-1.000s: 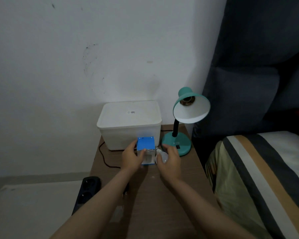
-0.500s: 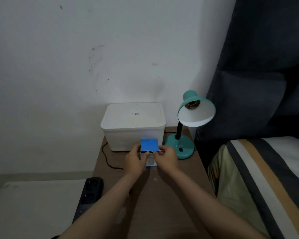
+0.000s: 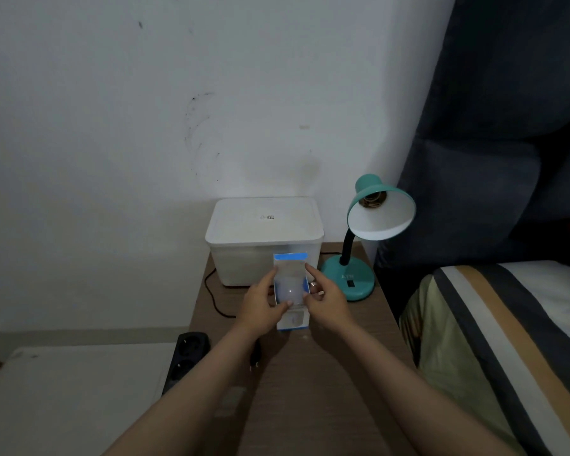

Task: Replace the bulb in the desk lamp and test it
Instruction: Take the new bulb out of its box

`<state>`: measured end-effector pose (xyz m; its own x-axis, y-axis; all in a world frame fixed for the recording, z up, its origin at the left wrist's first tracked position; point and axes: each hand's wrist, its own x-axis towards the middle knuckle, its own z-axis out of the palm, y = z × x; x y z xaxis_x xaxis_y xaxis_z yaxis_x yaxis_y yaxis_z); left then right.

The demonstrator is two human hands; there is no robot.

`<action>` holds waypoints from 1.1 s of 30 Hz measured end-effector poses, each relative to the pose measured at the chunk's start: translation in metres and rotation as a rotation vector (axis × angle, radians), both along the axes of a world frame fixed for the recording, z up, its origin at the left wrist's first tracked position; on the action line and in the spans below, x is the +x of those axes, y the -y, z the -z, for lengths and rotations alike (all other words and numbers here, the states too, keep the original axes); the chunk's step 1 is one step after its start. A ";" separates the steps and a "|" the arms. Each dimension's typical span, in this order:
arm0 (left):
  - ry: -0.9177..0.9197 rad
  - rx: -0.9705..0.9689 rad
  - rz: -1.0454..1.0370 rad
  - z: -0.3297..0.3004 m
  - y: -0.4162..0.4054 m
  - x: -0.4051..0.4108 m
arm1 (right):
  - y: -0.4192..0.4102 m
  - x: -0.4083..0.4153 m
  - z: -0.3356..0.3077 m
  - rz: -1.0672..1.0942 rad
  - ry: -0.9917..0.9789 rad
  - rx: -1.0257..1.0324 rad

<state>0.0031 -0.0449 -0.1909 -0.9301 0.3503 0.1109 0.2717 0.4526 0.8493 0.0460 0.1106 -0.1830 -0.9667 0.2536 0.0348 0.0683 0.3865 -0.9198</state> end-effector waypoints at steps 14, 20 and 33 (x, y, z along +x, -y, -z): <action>0.343 -0.052 0.194 -0.015 0.010 -0.018 | -0.010 -0.013 -0.022 -0.150 -0.042 0.443; 0.344 -0.036 0.195 -0.010 0.012 -0.019 | -0.005 -0.029 -0.038 -0.282 0.152 0.588; 0.369 0.007 0.170 -0.010 0.014 -0.017 | 0.007 -0.039 -0.044 -0.259 0.183 0.792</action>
